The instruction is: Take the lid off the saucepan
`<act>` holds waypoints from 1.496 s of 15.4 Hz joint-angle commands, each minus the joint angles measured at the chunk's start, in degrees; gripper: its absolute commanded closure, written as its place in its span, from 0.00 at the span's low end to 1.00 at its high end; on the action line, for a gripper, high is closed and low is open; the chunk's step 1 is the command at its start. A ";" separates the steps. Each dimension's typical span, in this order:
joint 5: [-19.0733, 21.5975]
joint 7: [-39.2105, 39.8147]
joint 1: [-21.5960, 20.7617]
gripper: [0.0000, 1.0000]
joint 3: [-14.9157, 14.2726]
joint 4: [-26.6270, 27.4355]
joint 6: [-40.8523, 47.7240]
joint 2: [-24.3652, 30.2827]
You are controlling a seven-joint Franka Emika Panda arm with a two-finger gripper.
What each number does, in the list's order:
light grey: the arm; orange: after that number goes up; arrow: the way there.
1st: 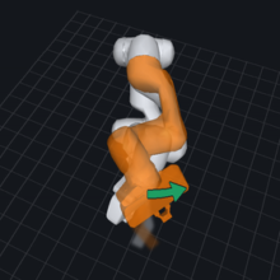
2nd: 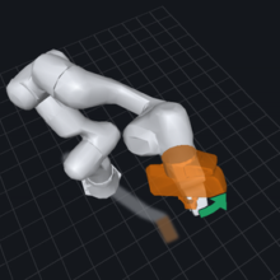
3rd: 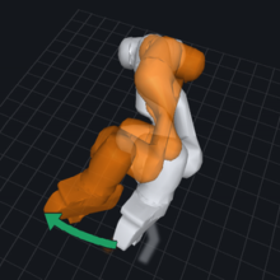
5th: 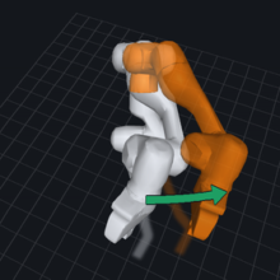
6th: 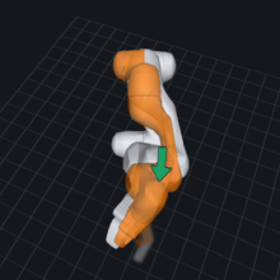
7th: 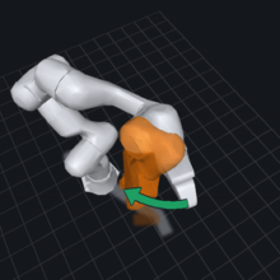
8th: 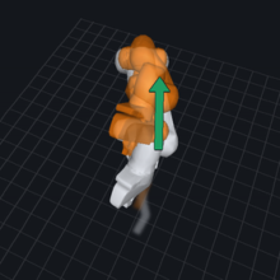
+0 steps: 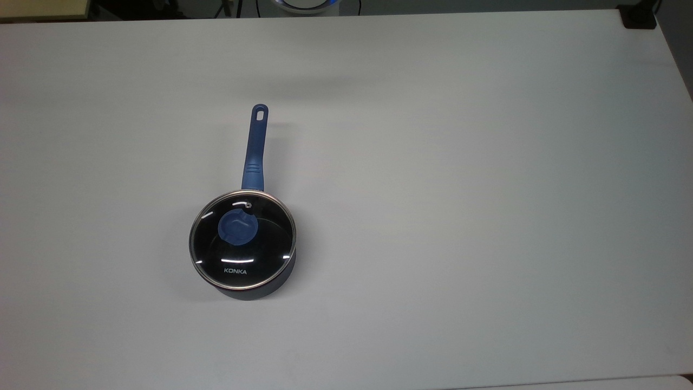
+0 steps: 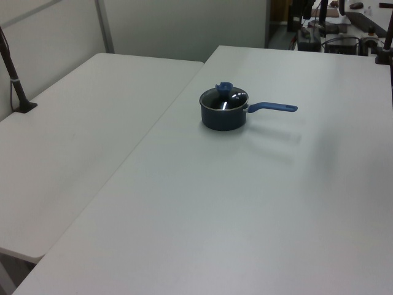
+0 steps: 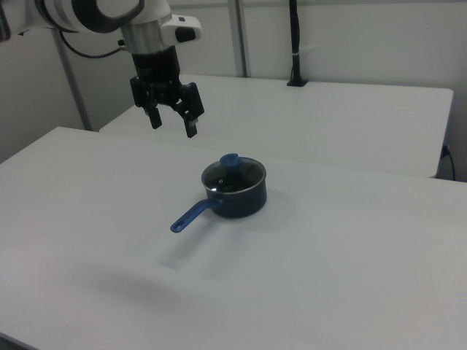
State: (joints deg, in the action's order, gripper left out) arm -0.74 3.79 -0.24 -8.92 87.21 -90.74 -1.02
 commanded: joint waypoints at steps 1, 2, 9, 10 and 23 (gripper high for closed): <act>1.09 -0.88 1.45 0.00 -0.48 -0.02 -0.23 0.84; 1.09 -1.50 1.47 0.00 -0.48 -0.03 -0.31 0.85; 1.71 -1.51 1.29 0.00 -0.22 -0.11 0.21 1.02; 1.88 -1.42 1.29 0.00 -0.22 -0.20 1.43 0.94; 8.55 -2.90 1.20 0.00 0.31 -1.52 -6.61 -2.83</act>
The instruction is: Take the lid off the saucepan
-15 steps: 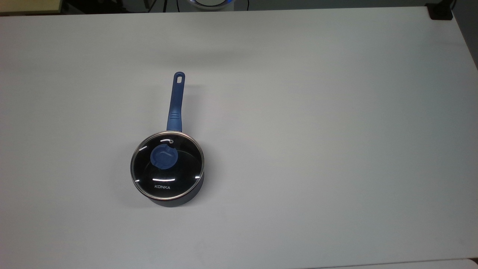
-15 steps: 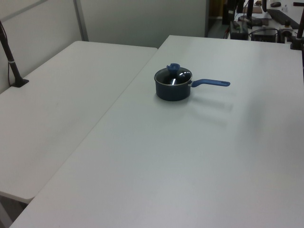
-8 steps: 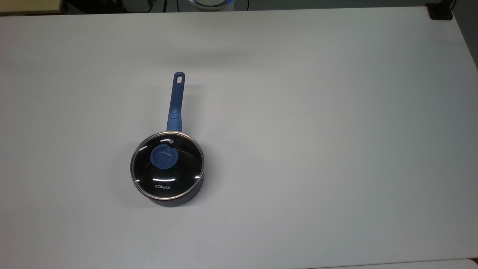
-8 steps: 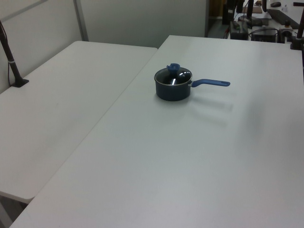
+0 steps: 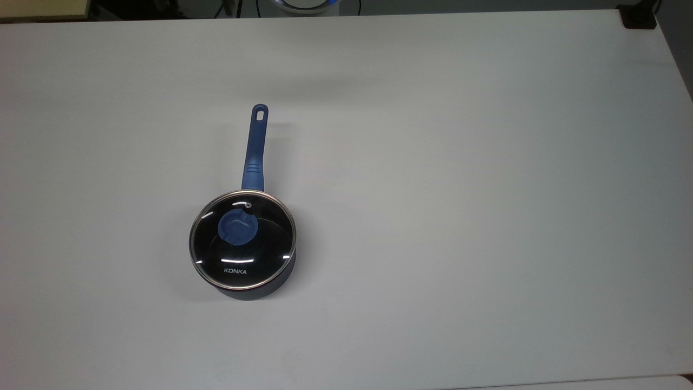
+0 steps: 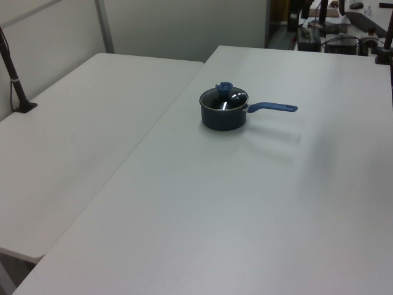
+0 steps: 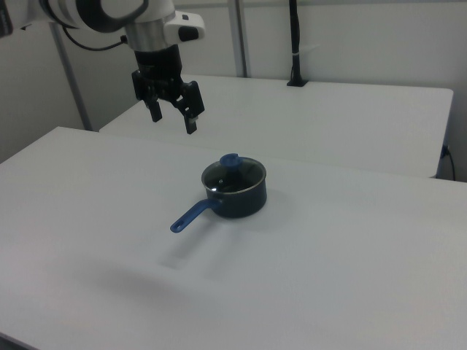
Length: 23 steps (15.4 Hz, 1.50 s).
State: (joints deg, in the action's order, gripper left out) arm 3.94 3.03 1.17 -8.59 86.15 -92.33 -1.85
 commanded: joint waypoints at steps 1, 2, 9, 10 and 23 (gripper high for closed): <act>3.88 -4.41 -0.21 0.00 -0.03 -0.46 -5.84 -2.28; 3.97 -6.09 -0.38 0.00 -0.03 -0.63 -6.11 -3.06; 3.09 -16.72 -3.36 0.00 0.06 -0.19 -21.90 -8.86; 2.92 -18.30 -4.50 0.00 0.06 -0.19 -23.67 -10.18; -9.46 -35.17 -7.94 0.00 -0.73 -8.18 -28.87 -26.53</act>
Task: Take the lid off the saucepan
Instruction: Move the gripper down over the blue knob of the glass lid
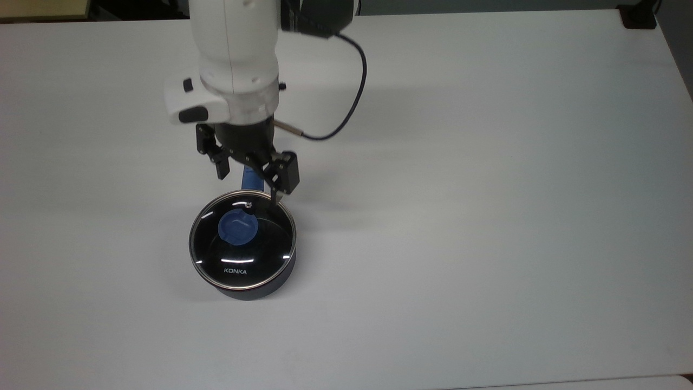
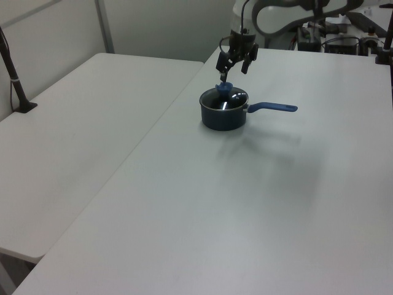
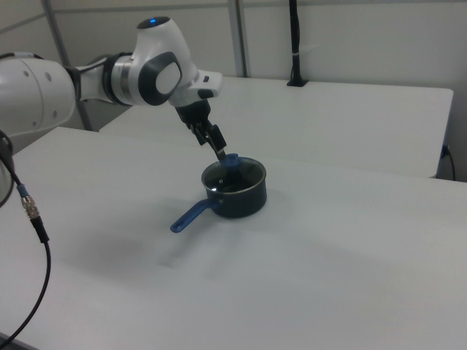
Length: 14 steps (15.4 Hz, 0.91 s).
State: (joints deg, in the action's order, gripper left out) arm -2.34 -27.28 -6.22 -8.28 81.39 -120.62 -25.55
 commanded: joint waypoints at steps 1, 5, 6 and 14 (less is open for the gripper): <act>-5.11 -6.02 -0.55 0.00 -1.03 -3.87 -0.58 -3.62; -5.49 -6.03 -0.46 0.00 -2.61 -5.27 -0.84 -5.64; -5.49 -5.85 -0.55 0.00 -3.31 -5.71 -0.85 -6.00; -7.42 -6.12 -1.69 0.00 -3.93 -5.80 -2.96 -10.04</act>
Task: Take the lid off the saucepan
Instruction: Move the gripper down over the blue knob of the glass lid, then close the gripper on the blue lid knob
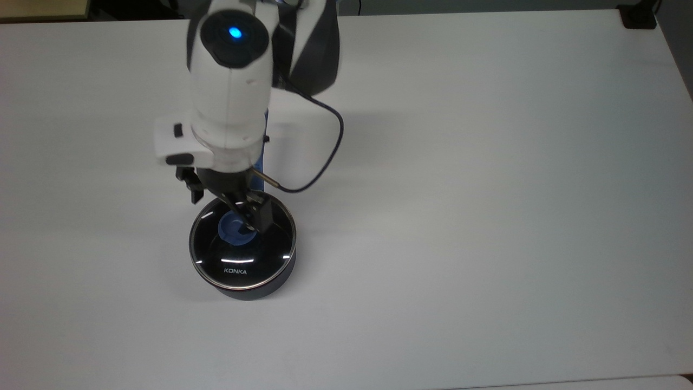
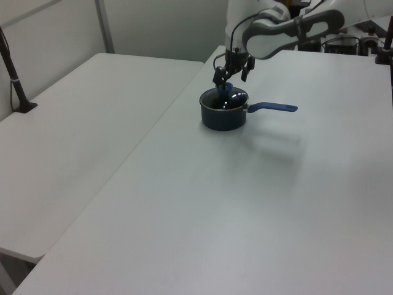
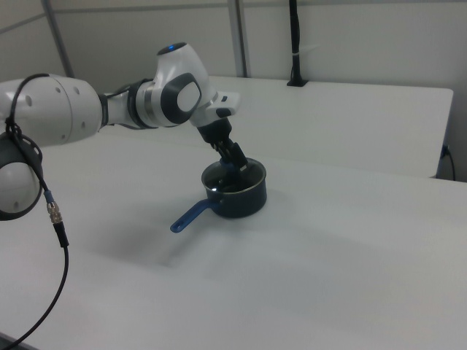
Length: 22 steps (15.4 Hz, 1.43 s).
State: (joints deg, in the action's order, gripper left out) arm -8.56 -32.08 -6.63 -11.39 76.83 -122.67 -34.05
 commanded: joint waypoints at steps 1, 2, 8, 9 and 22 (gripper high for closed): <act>-1.11 -1.32 -1.28 0.00 -0.91 -1.24 -0.90 -1.54; -1.11 -1.32 -1.19 0.00 -0.91 -1.33 -0.99 -1.54; -0.58 -1.41 -0.23 0.00 -1.00 -2.56 -0.73 0.12; -0.49 -1.23 0.12 0.00 -0.91 -2.56 -0.55 0.91; 0.39 -0.70 -0.31 0.00 2.43 -1.07 -1.08 -0.57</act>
State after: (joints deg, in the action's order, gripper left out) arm -8.51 -32.55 -6.55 -9.05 74.59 -123.31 -34.31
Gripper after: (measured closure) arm 0.000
